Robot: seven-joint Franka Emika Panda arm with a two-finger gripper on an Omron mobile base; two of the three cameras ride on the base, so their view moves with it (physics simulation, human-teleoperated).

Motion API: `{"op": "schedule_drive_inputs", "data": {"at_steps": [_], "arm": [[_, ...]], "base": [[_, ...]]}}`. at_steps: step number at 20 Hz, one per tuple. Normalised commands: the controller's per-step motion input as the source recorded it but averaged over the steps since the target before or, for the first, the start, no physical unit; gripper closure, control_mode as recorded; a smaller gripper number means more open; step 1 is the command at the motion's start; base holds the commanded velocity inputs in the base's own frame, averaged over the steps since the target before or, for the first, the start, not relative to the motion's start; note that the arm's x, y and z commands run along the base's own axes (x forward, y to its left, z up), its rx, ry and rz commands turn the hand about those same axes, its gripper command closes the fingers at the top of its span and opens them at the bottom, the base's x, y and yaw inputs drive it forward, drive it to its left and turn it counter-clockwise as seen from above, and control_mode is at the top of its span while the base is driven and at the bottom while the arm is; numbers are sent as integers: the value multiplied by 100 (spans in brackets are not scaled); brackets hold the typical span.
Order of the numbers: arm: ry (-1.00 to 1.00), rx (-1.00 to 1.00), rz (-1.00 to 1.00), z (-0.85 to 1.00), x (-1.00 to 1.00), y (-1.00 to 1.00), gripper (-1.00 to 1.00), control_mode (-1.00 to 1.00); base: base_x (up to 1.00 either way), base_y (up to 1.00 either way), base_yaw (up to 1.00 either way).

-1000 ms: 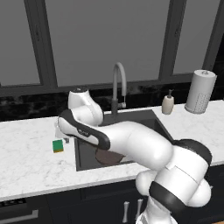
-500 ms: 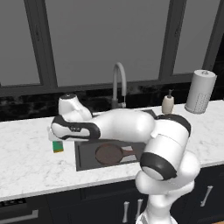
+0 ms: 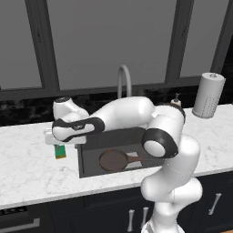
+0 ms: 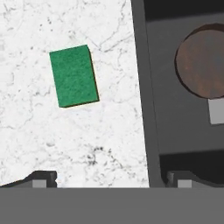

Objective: Pick the pan and sponge and place them into the sink. Then turn on the water.

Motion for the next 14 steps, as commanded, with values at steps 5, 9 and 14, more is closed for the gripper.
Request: {"op": "schedule_drive_inputs", "data": {"at_steps": [5,9,14], "arm": [[0,-1,0,-31,19,4,-100,-100],[0,-2,0,-27,25,10,-100,-100],[0,0,0,-9,15,0,-100,-100]], "base": [[0,0,0],[0,0,0],[0,0,0]]}}
